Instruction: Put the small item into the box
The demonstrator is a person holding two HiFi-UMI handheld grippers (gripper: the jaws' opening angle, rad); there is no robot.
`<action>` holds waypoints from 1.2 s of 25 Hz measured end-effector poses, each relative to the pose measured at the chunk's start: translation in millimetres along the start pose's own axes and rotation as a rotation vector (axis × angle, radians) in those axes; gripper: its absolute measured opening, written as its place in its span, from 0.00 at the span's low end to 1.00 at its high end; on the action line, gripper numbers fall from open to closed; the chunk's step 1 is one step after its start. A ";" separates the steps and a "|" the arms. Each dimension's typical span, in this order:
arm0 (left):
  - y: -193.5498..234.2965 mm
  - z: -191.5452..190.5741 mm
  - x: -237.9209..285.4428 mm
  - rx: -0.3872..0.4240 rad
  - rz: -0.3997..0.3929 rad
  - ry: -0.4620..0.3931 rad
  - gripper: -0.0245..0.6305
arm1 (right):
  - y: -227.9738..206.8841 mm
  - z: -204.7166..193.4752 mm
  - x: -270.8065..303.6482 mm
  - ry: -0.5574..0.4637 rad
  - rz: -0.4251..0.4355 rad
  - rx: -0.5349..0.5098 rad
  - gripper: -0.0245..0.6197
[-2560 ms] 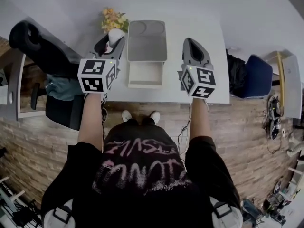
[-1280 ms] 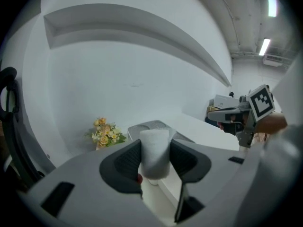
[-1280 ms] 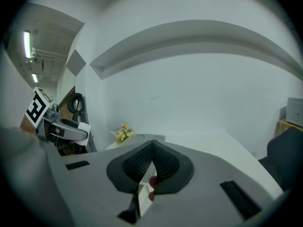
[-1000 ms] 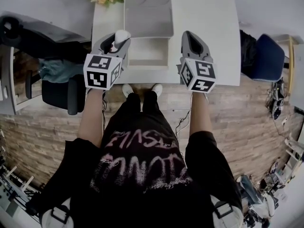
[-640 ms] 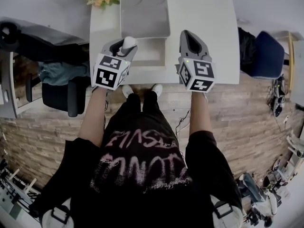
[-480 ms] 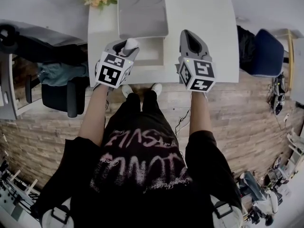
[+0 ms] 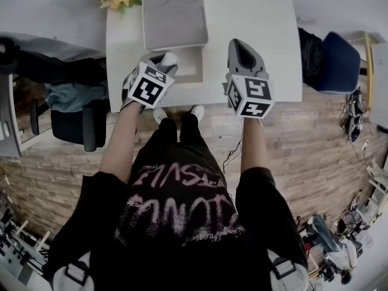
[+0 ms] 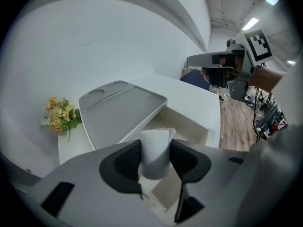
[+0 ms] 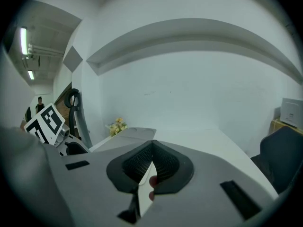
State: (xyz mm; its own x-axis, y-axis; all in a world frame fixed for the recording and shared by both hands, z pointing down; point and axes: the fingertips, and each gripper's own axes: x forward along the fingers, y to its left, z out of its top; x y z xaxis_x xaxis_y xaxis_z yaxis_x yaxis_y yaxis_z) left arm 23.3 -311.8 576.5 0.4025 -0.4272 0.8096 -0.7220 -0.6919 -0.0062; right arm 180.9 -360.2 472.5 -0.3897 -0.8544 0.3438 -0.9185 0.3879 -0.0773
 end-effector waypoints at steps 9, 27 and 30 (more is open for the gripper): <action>0.5 -5.0 6.9 0.032 0.020 0.050 0.31 | -4.6 -2.3 -2.3 0.005 -0.003 0.005 0.05; 0.6 7.4 -15.4 0.000 0.075 -0.055 0.25 | 0.0 5.2 -9.8 -0.016 0.009 -0.006 0.05; 6.7 11.9 -24.5 -0.024 0.101 -0.102 0.21 | 2.4 8.5 -10.1 -0.022 0.011 -0.012 0.05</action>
State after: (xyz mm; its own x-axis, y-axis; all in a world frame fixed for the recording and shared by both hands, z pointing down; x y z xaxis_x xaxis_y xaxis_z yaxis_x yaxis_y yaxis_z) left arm 15.3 -312.9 549.7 0.3816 -0.5517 0.7416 -0.7744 -0.6288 -0.0694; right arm 182.1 -353.6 460.9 -0.4012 -0.8572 0.3227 -0.9133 0.4012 -0.0699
